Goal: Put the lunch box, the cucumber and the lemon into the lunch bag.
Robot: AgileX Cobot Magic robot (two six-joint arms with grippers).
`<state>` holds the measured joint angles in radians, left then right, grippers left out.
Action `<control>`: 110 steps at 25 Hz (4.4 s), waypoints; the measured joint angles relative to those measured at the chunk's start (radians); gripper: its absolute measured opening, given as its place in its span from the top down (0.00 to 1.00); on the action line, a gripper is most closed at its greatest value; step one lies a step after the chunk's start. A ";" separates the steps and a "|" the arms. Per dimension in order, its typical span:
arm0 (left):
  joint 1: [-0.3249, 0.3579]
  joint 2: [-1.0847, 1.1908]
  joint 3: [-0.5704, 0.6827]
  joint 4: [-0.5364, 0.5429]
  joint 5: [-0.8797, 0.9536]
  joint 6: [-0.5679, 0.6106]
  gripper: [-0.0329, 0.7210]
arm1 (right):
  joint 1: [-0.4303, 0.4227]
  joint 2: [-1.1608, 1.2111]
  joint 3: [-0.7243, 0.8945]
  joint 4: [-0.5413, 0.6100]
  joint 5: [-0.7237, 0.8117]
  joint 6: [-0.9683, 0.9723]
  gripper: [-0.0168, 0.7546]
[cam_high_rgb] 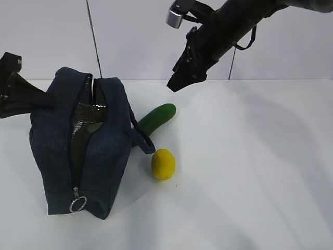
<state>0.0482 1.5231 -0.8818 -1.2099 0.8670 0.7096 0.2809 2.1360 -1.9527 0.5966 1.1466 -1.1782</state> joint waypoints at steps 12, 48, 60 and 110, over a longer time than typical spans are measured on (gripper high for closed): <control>0.000 0.000 0.000 0.029 -0.003 0.000 0.96 | 0.029 0.052 0.000 0.039 -0.307 -0.559 0.35; 0.000 -0.002 -0.002 0.101 -0.019 0.000 0.96 | 0.063 0.114 -0.010 -0.239 -0.393 -0.589 0.35; 0.000 -0.002 -0.004 0.138 -0.019 0.000 0.96 | 0.114 0.177 -0.010 -0.240 -0.401 -0.712 0.35; 0.000 -0.002 -0.004 0.136 -0.021 0.000 0.96 | 0.142 0.255 -0.045 -0.183 -0.295 -0.766 0.39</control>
<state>0.0482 1.5216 -0.8860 -1.0742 0.8462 0.7092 0.4228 2.3915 -1.9980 0.4135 0.8515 -1.9438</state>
